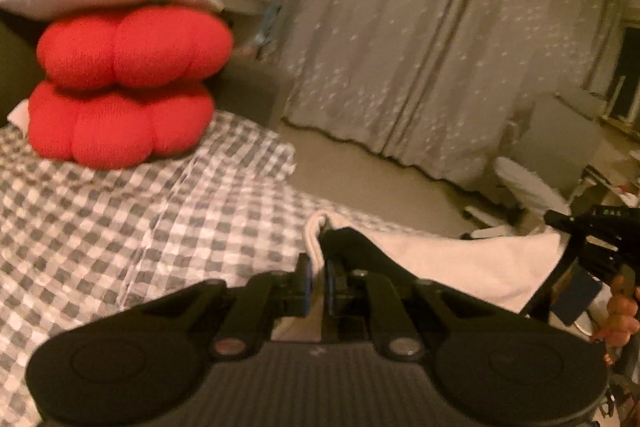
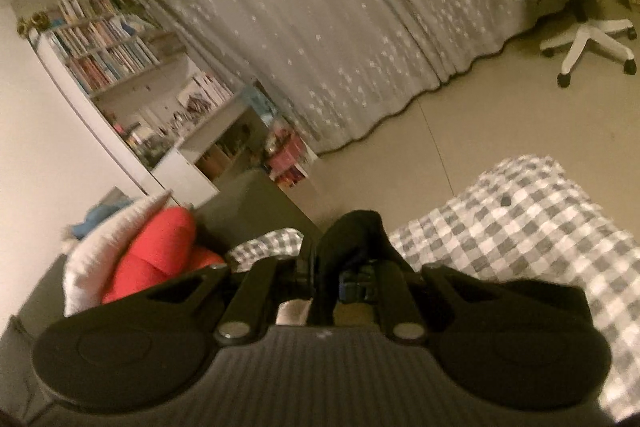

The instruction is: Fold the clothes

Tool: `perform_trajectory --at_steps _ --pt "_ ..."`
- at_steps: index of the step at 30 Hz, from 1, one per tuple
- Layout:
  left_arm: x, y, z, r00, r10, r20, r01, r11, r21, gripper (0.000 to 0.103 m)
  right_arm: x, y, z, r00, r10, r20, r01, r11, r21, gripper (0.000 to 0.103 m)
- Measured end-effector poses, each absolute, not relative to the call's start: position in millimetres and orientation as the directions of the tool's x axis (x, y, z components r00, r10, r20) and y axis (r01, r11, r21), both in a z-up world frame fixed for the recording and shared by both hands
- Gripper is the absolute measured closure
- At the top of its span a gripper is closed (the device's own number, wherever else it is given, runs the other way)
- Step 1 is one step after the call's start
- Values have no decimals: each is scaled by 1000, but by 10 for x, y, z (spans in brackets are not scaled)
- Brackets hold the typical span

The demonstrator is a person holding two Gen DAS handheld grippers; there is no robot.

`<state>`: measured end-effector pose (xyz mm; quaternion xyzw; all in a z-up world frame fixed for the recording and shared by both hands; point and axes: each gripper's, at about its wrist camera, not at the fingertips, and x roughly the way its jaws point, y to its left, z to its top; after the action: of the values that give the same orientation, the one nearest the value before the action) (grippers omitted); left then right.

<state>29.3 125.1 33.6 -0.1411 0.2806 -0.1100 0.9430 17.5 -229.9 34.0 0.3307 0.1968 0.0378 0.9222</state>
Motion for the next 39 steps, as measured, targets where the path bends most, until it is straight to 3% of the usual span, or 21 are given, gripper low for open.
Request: perform_trajectory --at_steps 10,18,19,20,22,24,25,31,39 --pt "953 1157 -145 781 -187 -596 51 970 -238 94 643 -2252 -154 887 203 -415 93 801 591 89" --pt "1106 1101 -304 779 -90 -621 -16 987 -163 89 761 -2236 -414 863 172 -475 134 828 544 86" --pt "1101 1100 -293 773 -94 -628 -16 986 -166 82 733 -2237 -430 861 165 -482 140 833 535 85" --pt "1093 1101 -278 765 -99 -636 -14 985 -171 64 708 -2230 -434 858 157 -489 144 840 523 83" --pt "1045 1087 -226 761 -110 -640 -7 984 -177 41 693 -2194 -410 853 144 -502 140 863 486 72" --pt "980 1053 -163 764 -120 -634 11 985 -172 35 585 -2173 -346 858 140 -495 122 879 461 51" --pt "947 1032 -125 763 -129 -633 23 985 -173 30 524 -2163 -309 859 139 -492 114 886 449 49" --pt "779 834 82 737 -192 -648 89 978 -189 20 196 -2138 -114 852 133 -506 91 915 393 49" --pt "576 515 -76 673 -229 -704 161 974 -162 19 -164 -2225 -171 830 59 -554 148 936 320 48"
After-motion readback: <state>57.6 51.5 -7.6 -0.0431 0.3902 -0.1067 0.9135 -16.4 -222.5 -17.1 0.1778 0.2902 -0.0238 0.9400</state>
